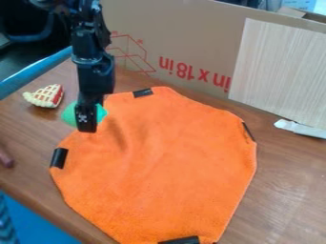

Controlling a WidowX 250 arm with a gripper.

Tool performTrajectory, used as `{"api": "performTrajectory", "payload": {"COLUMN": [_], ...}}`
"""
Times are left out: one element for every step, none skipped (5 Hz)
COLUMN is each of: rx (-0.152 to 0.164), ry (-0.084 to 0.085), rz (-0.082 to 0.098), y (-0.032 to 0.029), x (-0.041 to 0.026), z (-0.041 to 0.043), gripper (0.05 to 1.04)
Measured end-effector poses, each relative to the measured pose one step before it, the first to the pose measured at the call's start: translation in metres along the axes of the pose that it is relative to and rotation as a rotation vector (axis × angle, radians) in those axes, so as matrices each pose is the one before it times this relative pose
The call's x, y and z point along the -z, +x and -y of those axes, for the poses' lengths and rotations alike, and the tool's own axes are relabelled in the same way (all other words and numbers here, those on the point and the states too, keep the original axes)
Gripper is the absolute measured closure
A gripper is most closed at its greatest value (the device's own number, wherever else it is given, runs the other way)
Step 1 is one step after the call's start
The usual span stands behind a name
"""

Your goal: Put the green object on the bottom of the cloth

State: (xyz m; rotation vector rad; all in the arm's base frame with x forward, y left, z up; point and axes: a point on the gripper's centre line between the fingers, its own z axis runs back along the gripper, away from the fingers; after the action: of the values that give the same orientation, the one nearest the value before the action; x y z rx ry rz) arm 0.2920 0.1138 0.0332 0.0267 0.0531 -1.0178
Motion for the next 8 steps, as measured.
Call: {"api": "performTrajectory", "payload": {"rx": [-0.0144,-0.0528,-0.0398,-0.0205,-0.0308,-0.0185,-0.0050,0.0196], "ry": [0.0156,0.0007,-0.0405,-0.0680,-0.1065,-0.0567,0.0058,0.0238], "rz": [0.0036,0.0354,0.0204,-0.0024,0.0021,0.0014,-0.0223,-0.0298], "y": [0.00464,0.01145,0.00792,0.00823,0.01462,0.00995,0.01309,0.00535], "x": [-0.00226,-0.01035,-0.00198,0.00757,0.01224,0.00694,0.00903,0.01914], "z": [-0.00352,-0.02252,-0.00901,0.01121,0.03003,0.02930,0.03281,0.02178], "gripper": [0.207,0.207,0.207,0.207,0.207,0.207,0.207,0.207]}}
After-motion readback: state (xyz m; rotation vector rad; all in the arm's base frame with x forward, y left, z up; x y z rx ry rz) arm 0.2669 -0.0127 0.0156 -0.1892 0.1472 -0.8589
